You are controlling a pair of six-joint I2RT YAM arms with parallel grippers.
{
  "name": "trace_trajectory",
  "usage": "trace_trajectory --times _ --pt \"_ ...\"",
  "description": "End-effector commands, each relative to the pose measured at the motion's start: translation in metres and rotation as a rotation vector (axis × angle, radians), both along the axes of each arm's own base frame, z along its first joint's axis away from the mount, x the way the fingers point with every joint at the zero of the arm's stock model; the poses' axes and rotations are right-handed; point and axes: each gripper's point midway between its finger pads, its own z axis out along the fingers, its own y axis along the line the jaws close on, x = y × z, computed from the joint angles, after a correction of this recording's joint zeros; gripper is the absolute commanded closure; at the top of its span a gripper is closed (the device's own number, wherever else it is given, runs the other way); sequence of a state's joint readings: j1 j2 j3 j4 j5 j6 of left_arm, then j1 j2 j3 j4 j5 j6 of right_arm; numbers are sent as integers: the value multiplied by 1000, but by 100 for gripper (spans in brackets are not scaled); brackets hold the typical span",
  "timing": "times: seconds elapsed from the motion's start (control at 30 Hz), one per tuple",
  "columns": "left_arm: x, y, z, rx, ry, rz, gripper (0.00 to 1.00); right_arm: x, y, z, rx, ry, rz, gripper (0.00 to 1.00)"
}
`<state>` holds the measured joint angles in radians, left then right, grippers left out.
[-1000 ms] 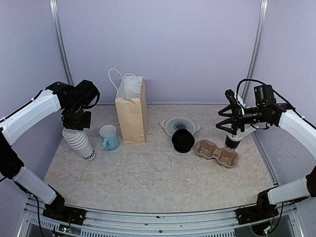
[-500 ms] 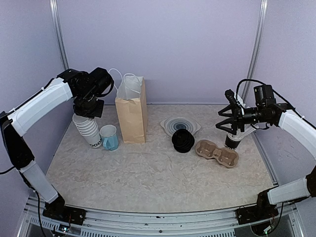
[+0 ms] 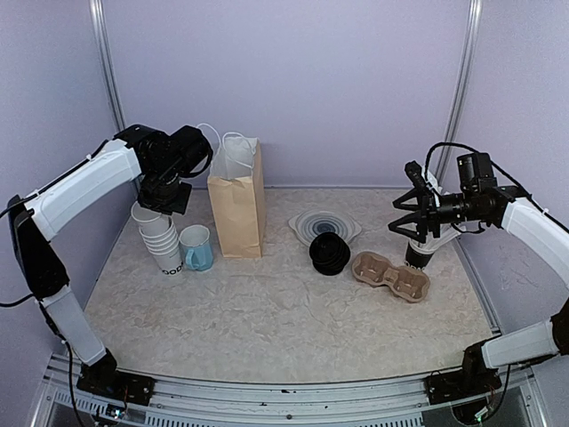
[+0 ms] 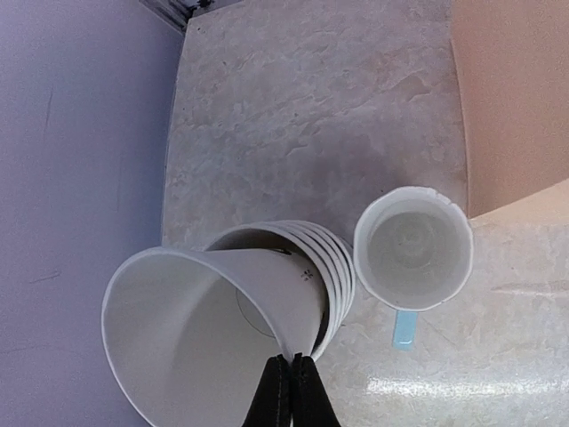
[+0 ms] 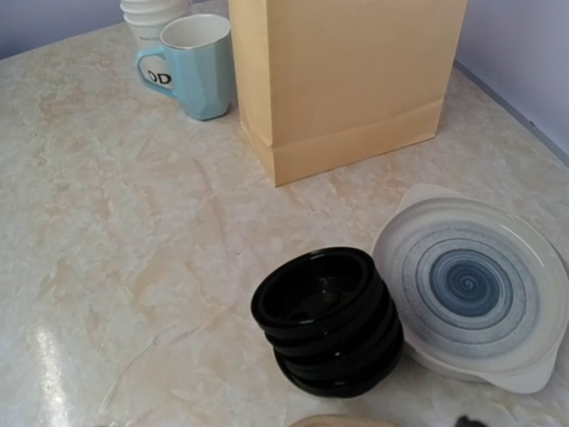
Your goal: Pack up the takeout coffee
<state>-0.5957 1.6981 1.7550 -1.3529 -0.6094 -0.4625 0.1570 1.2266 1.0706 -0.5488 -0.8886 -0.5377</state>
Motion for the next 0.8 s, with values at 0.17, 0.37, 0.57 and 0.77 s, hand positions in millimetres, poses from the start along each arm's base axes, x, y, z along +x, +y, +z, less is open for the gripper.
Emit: trace_trajectory --times 0.17,0.37,0.57,0.77 --pt "7 -15 30 -43 -81 -16 100 0 3 6 -1 -12 6 19" --pt "5 -4 87 -77 -242 1 100 3 5 7 5 4 17 19" --pt "-3 -18 126 -118 -324 -77 100 7 7 9 4 18 24 19" --pt "-46 -132 129 -137 -308 -491 100 7 12 7 -14 22 39 19"
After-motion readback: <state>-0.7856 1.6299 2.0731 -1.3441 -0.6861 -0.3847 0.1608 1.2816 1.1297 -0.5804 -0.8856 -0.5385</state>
